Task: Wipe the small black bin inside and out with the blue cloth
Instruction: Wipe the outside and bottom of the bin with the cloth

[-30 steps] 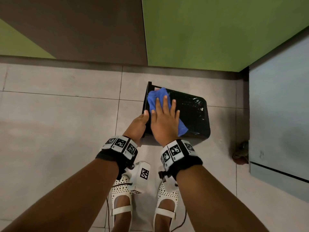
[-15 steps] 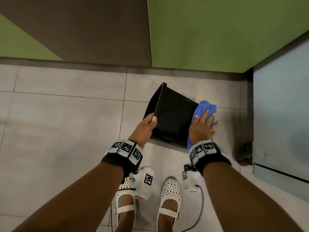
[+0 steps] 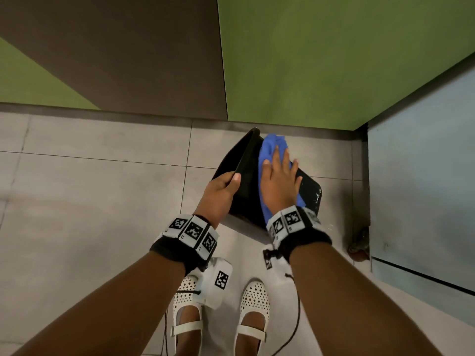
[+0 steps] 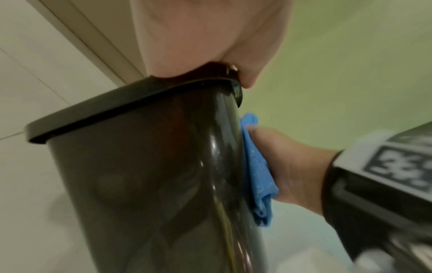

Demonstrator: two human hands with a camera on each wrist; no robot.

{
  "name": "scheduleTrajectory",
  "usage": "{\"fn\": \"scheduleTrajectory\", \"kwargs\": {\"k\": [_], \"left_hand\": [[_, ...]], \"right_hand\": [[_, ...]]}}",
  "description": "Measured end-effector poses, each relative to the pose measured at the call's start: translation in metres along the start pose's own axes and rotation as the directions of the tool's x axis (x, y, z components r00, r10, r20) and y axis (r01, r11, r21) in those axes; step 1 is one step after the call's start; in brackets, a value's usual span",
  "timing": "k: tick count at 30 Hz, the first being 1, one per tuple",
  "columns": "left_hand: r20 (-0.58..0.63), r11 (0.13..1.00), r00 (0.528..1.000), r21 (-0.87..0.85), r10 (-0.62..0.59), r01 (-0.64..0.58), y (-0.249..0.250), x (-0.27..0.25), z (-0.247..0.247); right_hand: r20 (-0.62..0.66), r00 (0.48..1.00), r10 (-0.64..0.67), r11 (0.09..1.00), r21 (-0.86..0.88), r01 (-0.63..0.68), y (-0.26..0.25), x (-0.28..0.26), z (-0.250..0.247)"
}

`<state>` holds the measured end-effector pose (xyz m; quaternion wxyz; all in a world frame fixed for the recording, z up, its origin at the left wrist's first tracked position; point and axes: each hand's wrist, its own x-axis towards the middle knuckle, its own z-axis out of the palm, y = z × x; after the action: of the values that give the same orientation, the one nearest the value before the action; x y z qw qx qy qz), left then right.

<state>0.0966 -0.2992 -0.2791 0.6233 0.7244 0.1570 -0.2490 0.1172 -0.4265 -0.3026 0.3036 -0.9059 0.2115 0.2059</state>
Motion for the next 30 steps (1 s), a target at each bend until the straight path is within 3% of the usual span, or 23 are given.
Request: {"fn": "scheduleTrajectory", "kwargs": {"k": [4,9,13,18,22,24,26,28,30], "left_hand": [[0.025,1.000,1.000,-0.029,-0.011,0.012,0.009,-0.005,-0.006],[0.000,0.996,1.000,-0.085,-0.007,0.007,0.026,-0.005,-0.010],[-0.016,0.997,1.000,-0.074,-0.006,0.005,0.033,-0.008,-0.012],[-0.022,0.995,1.000,-0.098,-0.015,0.013,0.033,-0.009,-0.025],[-0.006,0.994,1.000,-0.103,0.020,-0.020,0.041,-0.014,-0.032],[0.062,0.995,0.998,-0.100,0.001,0.005,0.042,-0.016,-0.038],[0.217,0.998,0.975,-0.029,-0.055,0.063,0.043,-0.018,-0.047],[0.388,0.978,0.905,0.179,-0.174,0.112,0.047,-0.017,-0.052],[0.446,0.964,0.867,0.232,-0.223,0.129,0.056,-0.013,-0.049]], "right_hand": [[0.023,0.994,0.111,0.994,0.018,-0.112,-0.007,0.006,-0.017],[0.009,0.995,-0.100,0.995,0.029,0.100,-0.043,-0.033,0.000],[-0.018,0.992,-0.124,0.992,0.003,0.124,-0.029,-0.025,-0.002],[-0.022,0.997,0.074,0.997,0.019,-0.073,0.013,0.004,-0.019],[-0.099,0.944,0.316,0.940,0.169,-0.297,0.041,0.010,-0.031],[-0.080,0.894,0.441,0.853,0.347,-0.389,0.049,0.011,-0.038],[-0.057,0.881,0.471,0.802,0.443,-0.400,0.054,0.010,-0.045],[-0.129,0.891,0.436,0.827,0.447,-0.340,0.058,0.008,-0.048],[-0.226,0.892,0.392,0.859,0.436,-0.267,0.058,0.006,-0.046]]}}
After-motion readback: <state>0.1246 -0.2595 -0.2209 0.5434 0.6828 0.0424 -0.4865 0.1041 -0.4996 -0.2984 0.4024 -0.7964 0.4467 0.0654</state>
